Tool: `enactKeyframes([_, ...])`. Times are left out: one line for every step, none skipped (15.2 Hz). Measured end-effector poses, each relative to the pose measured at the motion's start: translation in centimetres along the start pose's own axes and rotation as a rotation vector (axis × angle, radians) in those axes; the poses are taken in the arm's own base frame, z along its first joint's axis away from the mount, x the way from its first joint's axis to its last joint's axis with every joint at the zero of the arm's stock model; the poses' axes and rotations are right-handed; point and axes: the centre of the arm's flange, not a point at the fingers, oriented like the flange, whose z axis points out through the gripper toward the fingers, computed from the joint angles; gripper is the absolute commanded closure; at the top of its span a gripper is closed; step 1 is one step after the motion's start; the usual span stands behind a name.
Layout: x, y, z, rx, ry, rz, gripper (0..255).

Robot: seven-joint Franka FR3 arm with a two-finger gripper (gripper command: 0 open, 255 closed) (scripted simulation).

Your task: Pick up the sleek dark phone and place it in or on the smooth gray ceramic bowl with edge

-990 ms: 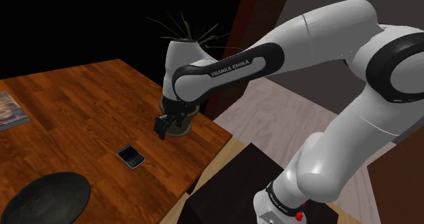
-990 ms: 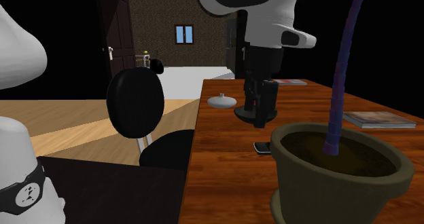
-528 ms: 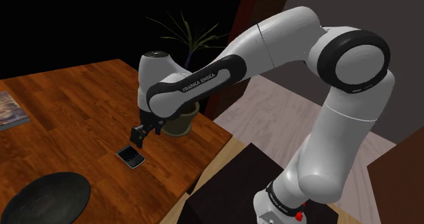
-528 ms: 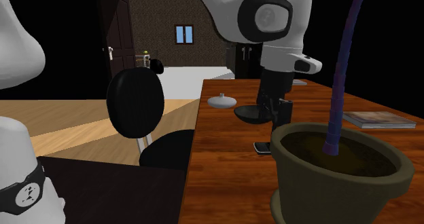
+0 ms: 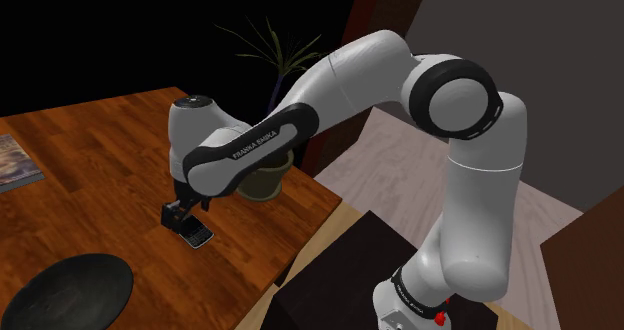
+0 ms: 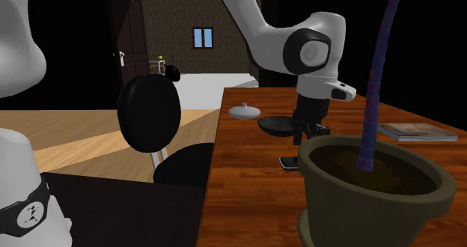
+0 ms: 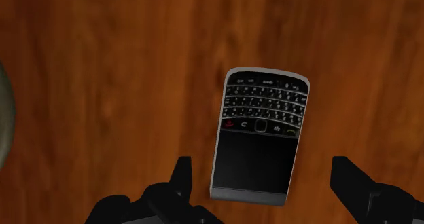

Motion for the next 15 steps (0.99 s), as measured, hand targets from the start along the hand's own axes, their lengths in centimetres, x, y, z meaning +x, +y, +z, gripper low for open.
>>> enactKeyframes([0.1,-0.1,0.5,0.000,0.000,0.000,0])
enactKeyframes([0.1,-0.1,0.9,0.000,0.000,-0.001,0])
enactKeyframes([0.1,-0.1,1.5,0.000,0.001,-0.001,0])
enactKeyframes([0.1,-0.1,2.0,0.000,0.000,-0.001,0])
enactKeyframes([0.2,-0.1,2.7,0.000,0.001,-0.001,0])
enactKeyframes([0.2,-0.1,3.1,0.000,0.000,-0.001,0])
enactKeyframes([0.2,-0.1,3.3,0.000,0.000,-0.001,0])
enactKeyframes([0.2,-0.1,3.4,0.000,0.000,-0.001,0])
enactKeyframes([0.1,-0.1,3.4,0.000,0.001,-0.001,0])
enactKeyframes([0.1,-0.1,3.5,0.000,0.001,-0.001,0])
enactKeyframes([0.1,-0.1,3.5,0.000,0.001,-0.001,0])
enactKeyframes([0.1,-0.1,3.5,0.000,0.001,-0.001,0])
enactKeyframes([0.1,-0.1,3.5,0.000,0.001,-0.001,255])
enactKeyframes([0.2,-0.1,3.3,-0.001,0.003,0.000,255])
enactKeyframes([0.2,-0.1,3.4,0.000,0.002,0.000,255])
